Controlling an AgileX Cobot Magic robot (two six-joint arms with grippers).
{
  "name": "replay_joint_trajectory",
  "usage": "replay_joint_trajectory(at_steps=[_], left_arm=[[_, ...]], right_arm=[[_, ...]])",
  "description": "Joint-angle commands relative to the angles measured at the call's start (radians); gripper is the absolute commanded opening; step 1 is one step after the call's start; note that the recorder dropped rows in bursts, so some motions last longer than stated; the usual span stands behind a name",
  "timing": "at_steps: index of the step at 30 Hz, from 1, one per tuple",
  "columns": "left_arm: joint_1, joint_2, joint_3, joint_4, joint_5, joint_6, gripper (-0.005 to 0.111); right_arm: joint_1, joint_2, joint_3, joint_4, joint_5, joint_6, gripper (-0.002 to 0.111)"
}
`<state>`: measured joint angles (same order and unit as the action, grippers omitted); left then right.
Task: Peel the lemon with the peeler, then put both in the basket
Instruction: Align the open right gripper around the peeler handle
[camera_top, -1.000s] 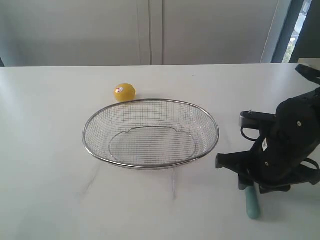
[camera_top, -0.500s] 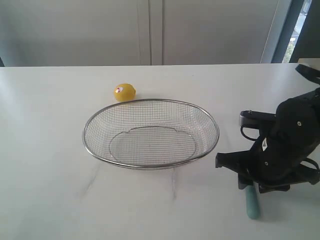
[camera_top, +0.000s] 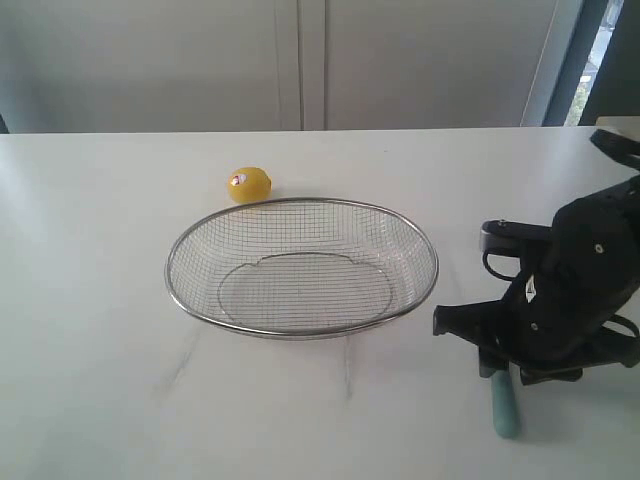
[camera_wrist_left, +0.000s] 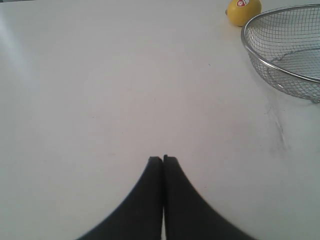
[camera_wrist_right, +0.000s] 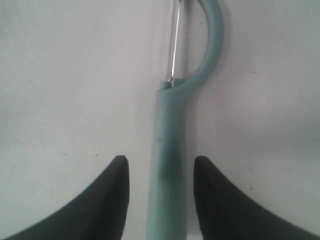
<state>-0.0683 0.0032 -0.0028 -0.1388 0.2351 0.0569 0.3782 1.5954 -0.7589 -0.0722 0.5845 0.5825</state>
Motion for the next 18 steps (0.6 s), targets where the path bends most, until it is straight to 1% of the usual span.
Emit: replay_joint_trajectory(at_steps=[1,13,18], left_arm=[[-0.007,-0.003,0.003,-0.009,0.0,-0.001,0.0],[-0.007,-0.003,0.003,-0.009,0.0,-0.001,0.0],[-0.007,-0.003,0.003,-0.009,0.0,-0.001,0.0]], right_arm=[[-0.009,0.002,0.005,-0.012,-0.004,0.005,0.041],[-0.013,0.023,0.003,-0.012,-0.044,0.005,0.041],[-0.021,0.061,0.001,-0.012,-0.018,0.005,0.041]])
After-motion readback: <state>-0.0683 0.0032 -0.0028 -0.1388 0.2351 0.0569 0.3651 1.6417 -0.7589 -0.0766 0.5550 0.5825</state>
